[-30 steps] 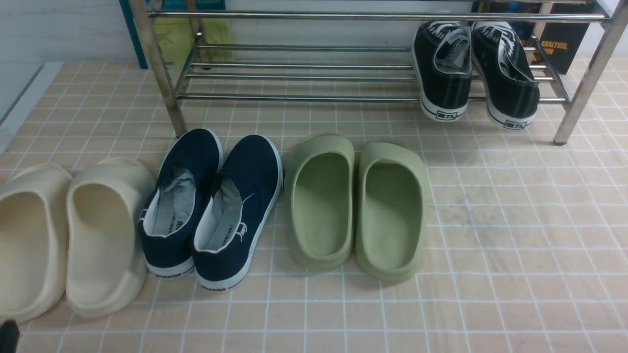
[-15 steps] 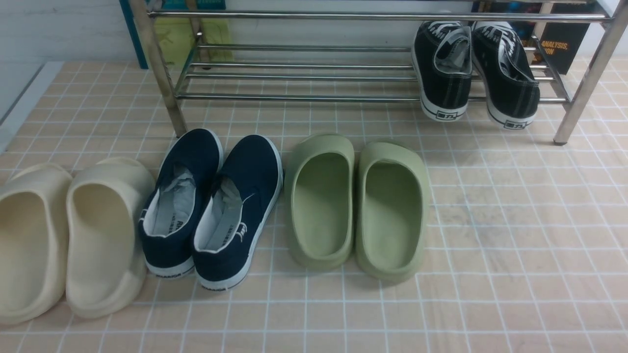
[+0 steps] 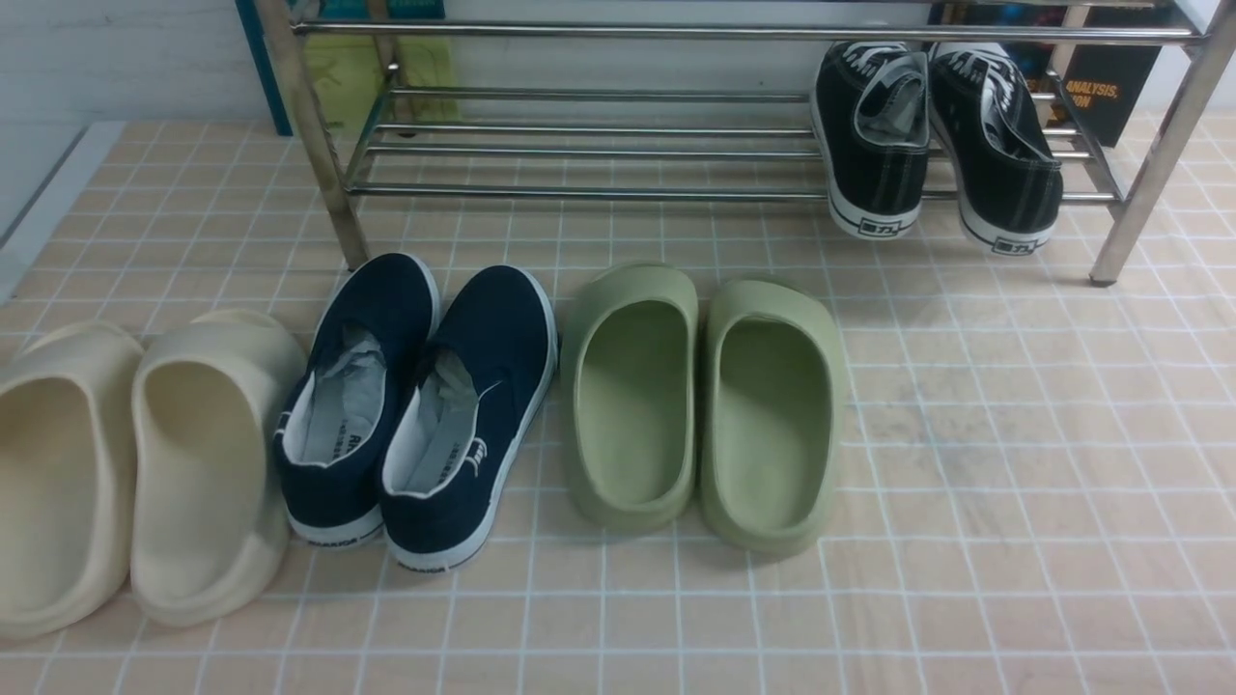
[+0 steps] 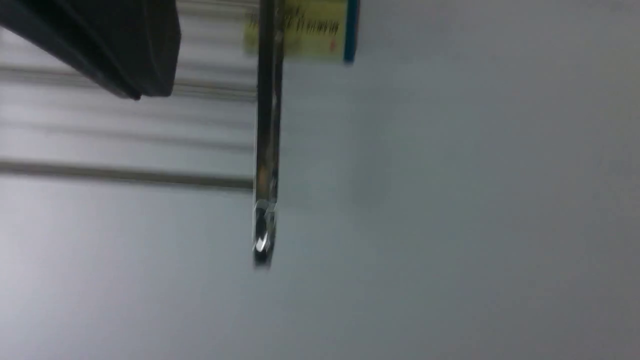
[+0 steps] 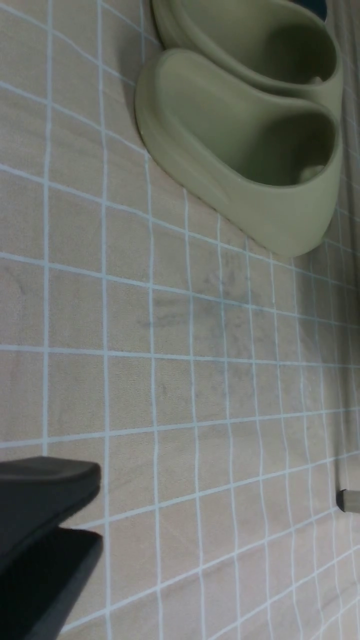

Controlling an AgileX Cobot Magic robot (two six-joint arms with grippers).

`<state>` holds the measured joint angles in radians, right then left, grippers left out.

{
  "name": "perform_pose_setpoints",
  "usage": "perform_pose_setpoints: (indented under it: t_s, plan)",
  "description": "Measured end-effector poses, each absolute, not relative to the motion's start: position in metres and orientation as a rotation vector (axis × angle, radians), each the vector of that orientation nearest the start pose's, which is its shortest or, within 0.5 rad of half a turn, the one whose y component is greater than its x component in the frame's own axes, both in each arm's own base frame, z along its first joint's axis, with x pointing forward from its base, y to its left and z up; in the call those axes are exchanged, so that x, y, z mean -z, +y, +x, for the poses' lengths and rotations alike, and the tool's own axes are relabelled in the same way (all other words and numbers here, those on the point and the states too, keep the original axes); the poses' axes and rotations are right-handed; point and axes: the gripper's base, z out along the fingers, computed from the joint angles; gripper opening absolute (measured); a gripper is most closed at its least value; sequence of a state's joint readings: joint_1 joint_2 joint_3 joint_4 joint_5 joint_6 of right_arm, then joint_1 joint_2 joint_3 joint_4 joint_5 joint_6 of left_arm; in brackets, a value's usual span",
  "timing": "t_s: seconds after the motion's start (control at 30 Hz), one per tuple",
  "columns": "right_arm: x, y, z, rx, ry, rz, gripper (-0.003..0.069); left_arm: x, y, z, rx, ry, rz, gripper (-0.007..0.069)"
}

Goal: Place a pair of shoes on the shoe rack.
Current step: Use the left arm to grab the shoe closest to it

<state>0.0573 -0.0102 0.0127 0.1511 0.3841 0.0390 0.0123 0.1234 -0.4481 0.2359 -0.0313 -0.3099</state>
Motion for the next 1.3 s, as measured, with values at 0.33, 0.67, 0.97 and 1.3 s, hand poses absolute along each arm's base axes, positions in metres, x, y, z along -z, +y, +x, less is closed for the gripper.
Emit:
perform_pose_setpoints:
  t_s: [0.33, 0.67, 0.97, 1.3]
  plan:
    - [-0.175, 0.008, 0.052, -0.216, 1.87, 0.075, 0.0155, -0.297, 0.004, 0.127, 0.153, 1.957, -0.314, 0.0002]
    - [-0.175, 0.008, 0.052, -0.216, 1.87, 0.075, 0.0164, -0.3, -0.035, 0.217, 0.211, 2.386, 0.108, 0.0006]
    - [-0.175, 0.008, 0.052, -0.216, 1.87, 0.075, 0.0175, -0.252, -0.048, 0.299, 0.102, 2.618, 0.194, 0.006]
    - [-0.175, 0.008, 0.052, -0.216, 1.87, 0.075, 0.0192, -0.207, -0.043, 0.327, -0.007, 2.707, 0.056, 0.0328]
